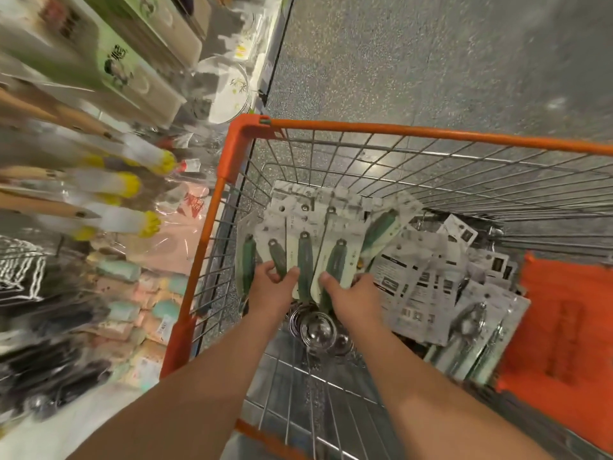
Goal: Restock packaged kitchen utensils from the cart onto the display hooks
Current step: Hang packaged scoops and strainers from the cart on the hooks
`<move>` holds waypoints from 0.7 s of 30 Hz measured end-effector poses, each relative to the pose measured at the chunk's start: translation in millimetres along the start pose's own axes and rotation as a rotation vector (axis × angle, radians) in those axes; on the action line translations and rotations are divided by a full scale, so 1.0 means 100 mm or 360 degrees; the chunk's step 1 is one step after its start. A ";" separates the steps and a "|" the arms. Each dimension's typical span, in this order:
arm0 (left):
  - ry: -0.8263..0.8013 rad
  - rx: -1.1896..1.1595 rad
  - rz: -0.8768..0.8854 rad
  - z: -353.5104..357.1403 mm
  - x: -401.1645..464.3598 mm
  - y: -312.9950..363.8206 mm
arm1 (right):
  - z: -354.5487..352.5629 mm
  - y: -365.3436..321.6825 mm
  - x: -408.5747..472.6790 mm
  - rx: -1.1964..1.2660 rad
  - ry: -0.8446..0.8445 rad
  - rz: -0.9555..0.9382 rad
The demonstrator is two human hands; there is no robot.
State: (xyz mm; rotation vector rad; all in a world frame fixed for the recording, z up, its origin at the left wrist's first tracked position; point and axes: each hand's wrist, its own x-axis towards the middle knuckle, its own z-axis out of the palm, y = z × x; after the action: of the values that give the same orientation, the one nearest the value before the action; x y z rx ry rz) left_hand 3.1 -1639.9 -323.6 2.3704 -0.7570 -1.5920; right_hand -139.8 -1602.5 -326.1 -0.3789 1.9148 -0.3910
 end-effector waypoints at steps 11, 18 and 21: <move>0.0010 -0.0221 -0.0059 -0.11 -0.04 0.06 | -0.34 0.11 0.10 0.0330 -0.0224 0.0039; 0.0081 -0.0317 -0.0185 -0.09 -0.08 0.07 | -0.37 0.13 0.07 0.0715 -0.0414 0.0225; 0.0002 -0.0346 -0.0223 -0.06 -0.17 0.13 | -0.34 0.08 0.03 0.0884 -0.0468 0.0245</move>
State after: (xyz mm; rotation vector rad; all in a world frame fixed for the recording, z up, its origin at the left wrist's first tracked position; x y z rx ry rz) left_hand -0.1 -1642.9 -302.3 2.3094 -0.4013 -1.6327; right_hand -172.9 -1592.9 -320.0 0.0767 1.4627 -0.6984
